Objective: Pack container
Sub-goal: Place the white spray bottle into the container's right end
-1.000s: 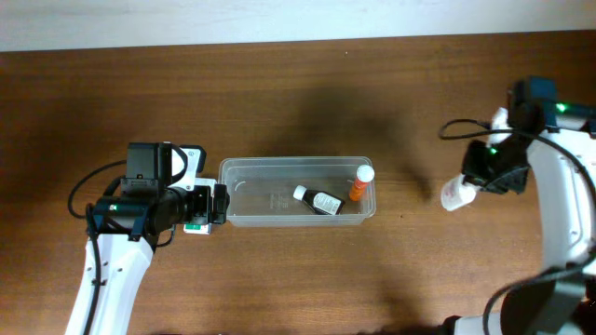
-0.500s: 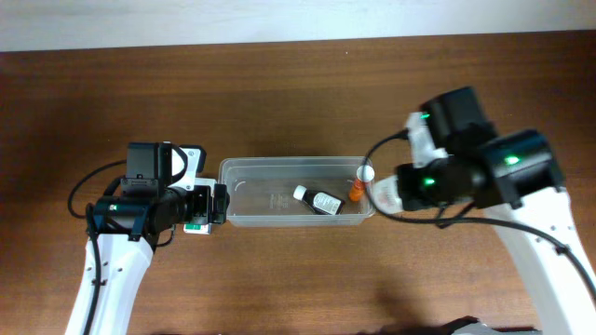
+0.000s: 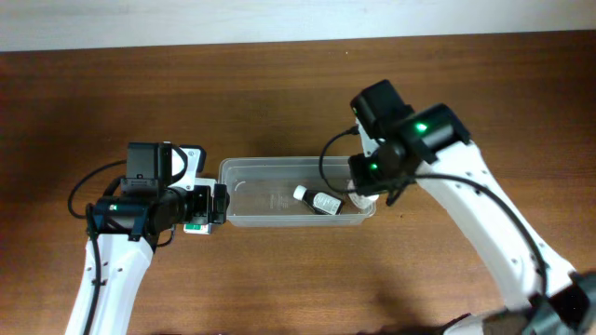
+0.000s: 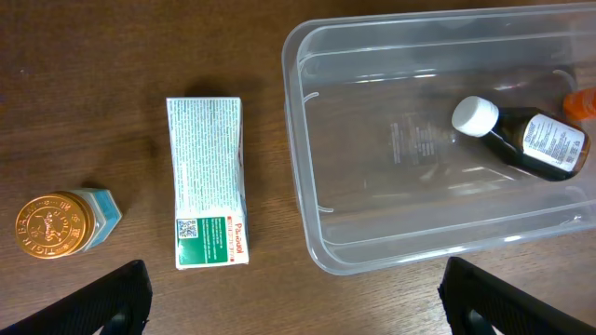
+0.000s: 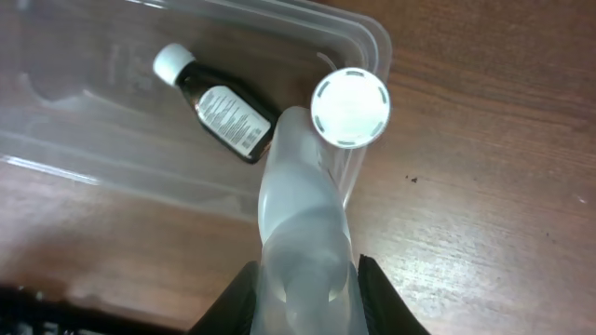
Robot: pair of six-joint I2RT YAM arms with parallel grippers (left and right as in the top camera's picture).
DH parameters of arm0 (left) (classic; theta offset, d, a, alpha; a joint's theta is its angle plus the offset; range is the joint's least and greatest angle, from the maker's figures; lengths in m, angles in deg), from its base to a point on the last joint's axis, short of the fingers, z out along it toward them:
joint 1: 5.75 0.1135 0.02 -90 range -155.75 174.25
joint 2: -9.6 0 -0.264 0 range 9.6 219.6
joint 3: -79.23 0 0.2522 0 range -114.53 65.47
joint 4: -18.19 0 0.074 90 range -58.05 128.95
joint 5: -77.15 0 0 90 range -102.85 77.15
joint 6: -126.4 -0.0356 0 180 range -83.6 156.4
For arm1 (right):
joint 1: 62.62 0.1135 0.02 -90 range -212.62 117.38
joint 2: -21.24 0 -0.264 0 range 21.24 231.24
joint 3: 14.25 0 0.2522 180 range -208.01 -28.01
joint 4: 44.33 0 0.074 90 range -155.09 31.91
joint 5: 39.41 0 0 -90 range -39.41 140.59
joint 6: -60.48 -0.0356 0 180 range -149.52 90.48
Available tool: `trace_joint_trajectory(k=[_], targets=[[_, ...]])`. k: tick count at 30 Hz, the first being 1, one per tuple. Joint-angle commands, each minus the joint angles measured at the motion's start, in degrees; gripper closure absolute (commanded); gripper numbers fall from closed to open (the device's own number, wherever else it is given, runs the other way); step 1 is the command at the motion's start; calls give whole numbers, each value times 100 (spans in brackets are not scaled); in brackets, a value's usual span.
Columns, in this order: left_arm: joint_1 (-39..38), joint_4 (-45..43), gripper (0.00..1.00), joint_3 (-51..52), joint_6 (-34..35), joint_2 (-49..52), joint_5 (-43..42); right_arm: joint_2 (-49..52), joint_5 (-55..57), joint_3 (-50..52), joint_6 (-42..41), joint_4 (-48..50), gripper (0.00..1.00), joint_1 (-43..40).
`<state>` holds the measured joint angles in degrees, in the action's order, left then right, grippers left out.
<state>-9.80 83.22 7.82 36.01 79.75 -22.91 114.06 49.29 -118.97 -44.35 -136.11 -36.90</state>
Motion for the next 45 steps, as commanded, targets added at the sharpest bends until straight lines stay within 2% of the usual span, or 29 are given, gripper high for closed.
trace_joint_trajectory(k=[1,9,16,17,20,22,28,33,36,39,41,45], targets=[[11,0,1,-90,17,24,44,269,116,-96,-70,79,77,48],[11,0,1,-90,17,24,44,863,114,63,-72,278,77,48],[11,-2,1,-90,17,24,44,898,114,463,-70,501,76,48],[9,-2,1,-90,17,24,42,898,114,479,-70,498,71,48],[9,0,1,-90,17,24,42,898,114,483,-70,490,65,50],[11,0,1,-90,17,24,42,898,114,483,-70,476,55,55],[11,0,1,-90,17,24,44,654,184,455,-66,433,55,59],[11,11,1,-90,17,24,42,-101,424,264,-72,459,44,-26],[11,46,1,-90,-55,24,39,-750,420,232,-210,588,31,-398],[11,44,1,-92,-48,59,107,-1261,415,232,-214,586,14,-1029],[48,39,1,-92,-46,188,203,-1462,413,234,-170,485,9,-1519],[343,17,0,-92,-17,651,374,-1517,282,236,247,87,9,-2380]])
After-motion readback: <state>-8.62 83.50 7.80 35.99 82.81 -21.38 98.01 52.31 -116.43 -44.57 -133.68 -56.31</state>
